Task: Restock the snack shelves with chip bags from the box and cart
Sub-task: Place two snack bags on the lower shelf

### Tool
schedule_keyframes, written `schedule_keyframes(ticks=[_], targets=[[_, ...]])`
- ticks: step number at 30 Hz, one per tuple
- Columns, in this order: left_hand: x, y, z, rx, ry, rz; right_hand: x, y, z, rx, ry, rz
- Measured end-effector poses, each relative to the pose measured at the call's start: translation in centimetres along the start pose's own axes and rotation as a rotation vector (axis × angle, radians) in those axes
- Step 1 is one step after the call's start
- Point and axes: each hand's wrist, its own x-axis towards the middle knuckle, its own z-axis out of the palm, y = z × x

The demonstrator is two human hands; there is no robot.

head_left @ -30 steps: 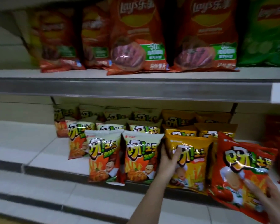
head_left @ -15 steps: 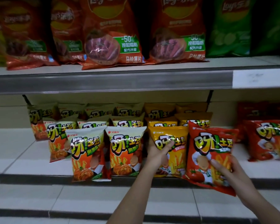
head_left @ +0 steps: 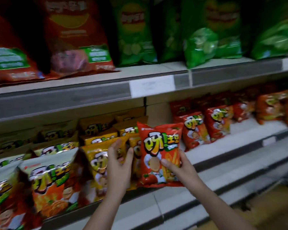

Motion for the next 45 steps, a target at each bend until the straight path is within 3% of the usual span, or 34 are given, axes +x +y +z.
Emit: schedule_keyframes(ticks=[5,10,14,21,31,38,42,45], targets=[[-1.4,1.0,8.2,0.021,-0.374,-0.148,0.4,0.3,-5.5,0.006,0.005,0.004],[-2.3,0.7,16.1,-0.018,-0.476,-0.320,1.3,0.7,-13.6,-0.037,-0.037,0.045],[-2.7,0.8,22.7,-0.081,-0.446,-0.386,2.8,0.9,-20.2,-0.094,-0.038,0.060],[-3.2,2.7,35.7,-0.165,-0.365,-0.312,7.1,1.4,-31.3,-0.130,0.119,-0.032],[0.2,3.9,49.7,-0.055,-0.540,-0.315,12.2,2.6,-44.4,-0.098,0.279,-0.059],[3.3,1.9,58.2,-0.071,-0.597,-0.421,15.9,4.2,-49.4,-0.377,0.561,-0.086],[2.7,1.3,62.7,-0.132,-0.563,-0.496,17.5,5.5,-53.0,-0.390,0.504,-0.004],[4.0,1.5,65.5,-0.134,-0.487,-0.444,20.1,5.4,-56.0,-0.446,0.372,-0.023]])
